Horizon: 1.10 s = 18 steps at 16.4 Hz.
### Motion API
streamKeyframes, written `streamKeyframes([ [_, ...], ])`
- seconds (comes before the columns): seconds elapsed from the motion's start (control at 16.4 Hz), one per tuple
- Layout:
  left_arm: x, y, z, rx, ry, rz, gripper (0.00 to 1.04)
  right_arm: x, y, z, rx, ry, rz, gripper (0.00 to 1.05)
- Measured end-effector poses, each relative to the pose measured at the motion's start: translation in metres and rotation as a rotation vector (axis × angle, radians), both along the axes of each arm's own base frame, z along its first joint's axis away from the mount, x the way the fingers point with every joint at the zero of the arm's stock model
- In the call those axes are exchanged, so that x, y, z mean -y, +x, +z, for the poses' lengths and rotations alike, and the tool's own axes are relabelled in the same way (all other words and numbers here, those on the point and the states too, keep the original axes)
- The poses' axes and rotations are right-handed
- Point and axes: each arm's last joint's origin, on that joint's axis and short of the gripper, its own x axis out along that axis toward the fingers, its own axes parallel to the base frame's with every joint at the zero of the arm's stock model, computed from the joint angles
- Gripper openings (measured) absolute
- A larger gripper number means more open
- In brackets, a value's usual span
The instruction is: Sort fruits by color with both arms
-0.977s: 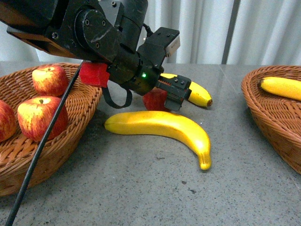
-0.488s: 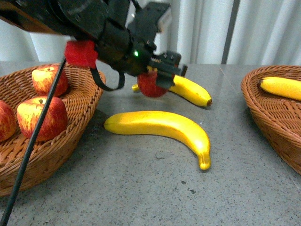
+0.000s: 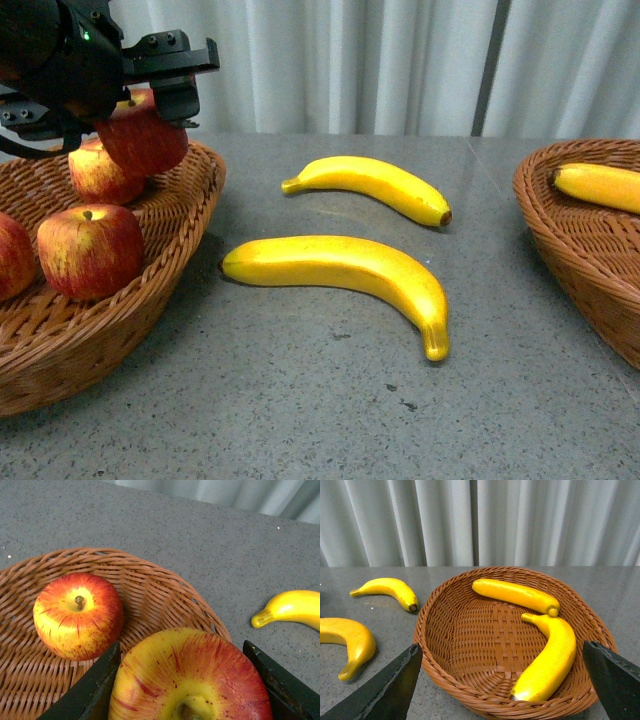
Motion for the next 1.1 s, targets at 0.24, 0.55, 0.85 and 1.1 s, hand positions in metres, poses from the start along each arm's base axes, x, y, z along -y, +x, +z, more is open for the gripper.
streamKeyframes([
  [0.24,-0.002,0.001,0.001,0.018,-0.037,0.037,0.86,0.000,0.000,0.000,0.000,0.000,0.000,0.98],
  [0.55,0.020,-0.059,0.053,0.373,0.017,-0.123,0.98,0.000,0.000,0.000,0.000,0.000,0.000,0.98],
  [0.85,0.022,-0.123,0.052,0.479,0.127,-0.173,0.98,0.000,0.000,0.000,0.000,0.000,0.000,0.98],
  [1.1,0.009,-0.168,0.050,0.549,0.204,-0.125,0.91,0.000,0.000,0.000,0.000,0.000,0.000,0.98],
])
